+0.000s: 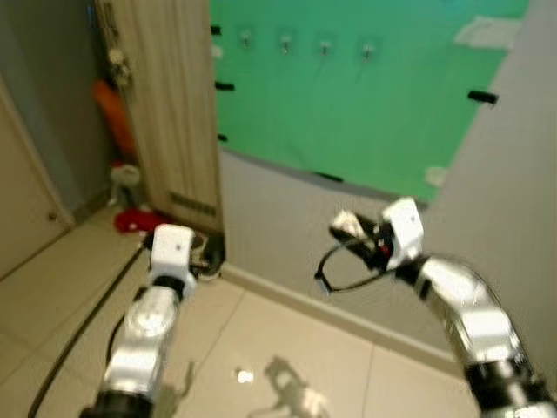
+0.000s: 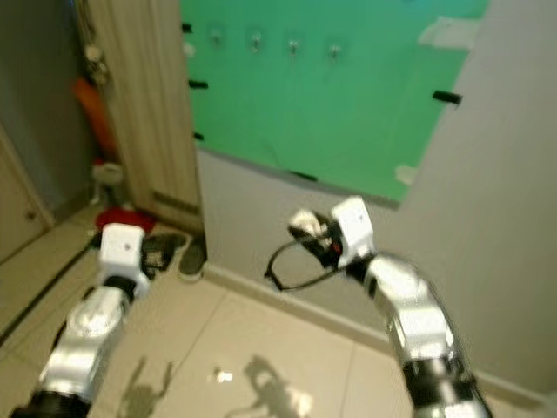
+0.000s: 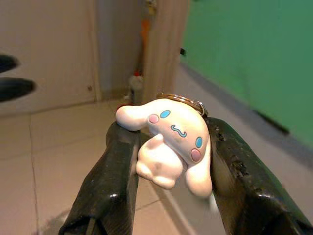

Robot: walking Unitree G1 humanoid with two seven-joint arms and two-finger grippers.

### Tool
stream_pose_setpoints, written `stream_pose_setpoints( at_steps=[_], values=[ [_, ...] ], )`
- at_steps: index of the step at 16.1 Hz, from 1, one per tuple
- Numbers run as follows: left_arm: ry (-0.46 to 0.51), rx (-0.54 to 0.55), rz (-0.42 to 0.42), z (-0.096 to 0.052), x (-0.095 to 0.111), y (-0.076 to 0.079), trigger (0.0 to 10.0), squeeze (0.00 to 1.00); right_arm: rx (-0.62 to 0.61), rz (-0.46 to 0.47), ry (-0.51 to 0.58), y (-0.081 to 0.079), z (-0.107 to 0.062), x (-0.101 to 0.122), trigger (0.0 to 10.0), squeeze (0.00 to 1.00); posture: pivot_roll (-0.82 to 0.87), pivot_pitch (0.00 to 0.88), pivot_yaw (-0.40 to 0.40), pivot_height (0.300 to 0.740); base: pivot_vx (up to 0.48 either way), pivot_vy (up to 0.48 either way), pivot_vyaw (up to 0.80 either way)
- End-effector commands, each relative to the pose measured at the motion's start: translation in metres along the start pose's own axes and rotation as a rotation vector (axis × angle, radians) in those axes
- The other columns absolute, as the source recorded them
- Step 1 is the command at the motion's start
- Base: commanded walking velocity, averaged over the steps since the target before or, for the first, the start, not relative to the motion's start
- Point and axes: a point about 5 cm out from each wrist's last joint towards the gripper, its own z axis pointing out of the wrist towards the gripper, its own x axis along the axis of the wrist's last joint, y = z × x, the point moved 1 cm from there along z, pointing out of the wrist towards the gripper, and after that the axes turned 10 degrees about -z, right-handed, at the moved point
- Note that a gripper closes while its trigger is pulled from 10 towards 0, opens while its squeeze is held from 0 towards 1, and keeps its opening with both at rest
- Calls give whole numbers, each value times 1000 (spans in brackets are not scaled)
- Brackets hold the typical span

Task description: Hang keys on a hook

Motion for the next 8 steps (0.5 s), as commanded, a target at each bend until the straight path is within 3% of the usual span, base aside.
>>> stream_pose_setpoints(
  at_steps=[1, 2, 4, 5, 6, 7, 8],
  values=[
    [-39, -68, 54, 6, -3, 12, 10000, 0, 3, -99, 35, 15, -1, 21, 10000, 0, -63, 0, -45, 740, 0, 0, 0],
    [-47, -70, 62, 7, -4, 12, 10000, 0, -2, -121, 41, 18, -1, 25, 10000, 0, -63, 0, -45, 740, 0, 0, 0],
    [-31, -139, 62, 11, 2, 16, 10000, 0, 15, -404, -2, 30, -1, 37, 10000, 0, -67, 0, -44, 740, 0, 0, 0],
    [-15, -163, 53, 15, 7, 17, 10000, 0, 50, -580, -41, 32, -1, 39, 10000, 0, -67, 0, -45, 740, 0, 0, 0],
    [-4, -206, 61, 17, 12, 20, 10000, 0, 99, -694, -68, 29, 1, 38, 10000, 0, -67, 0, -45, 740, 0, 0, 0],
    [-1, -230, 65, 18, 14, 22, 10000, 0, 118, -728, -75, 27, 2, 37, 10000, 0, -67, 0, -45, 740, 0, 0, 0],
    [12, -329, 79, 18, 19, 33, 10000, 0, 180, -752, -85, 18, 5, 33, 10000, 0, -70, 0, -46, 740, 0, 0, 0]
  ],
)
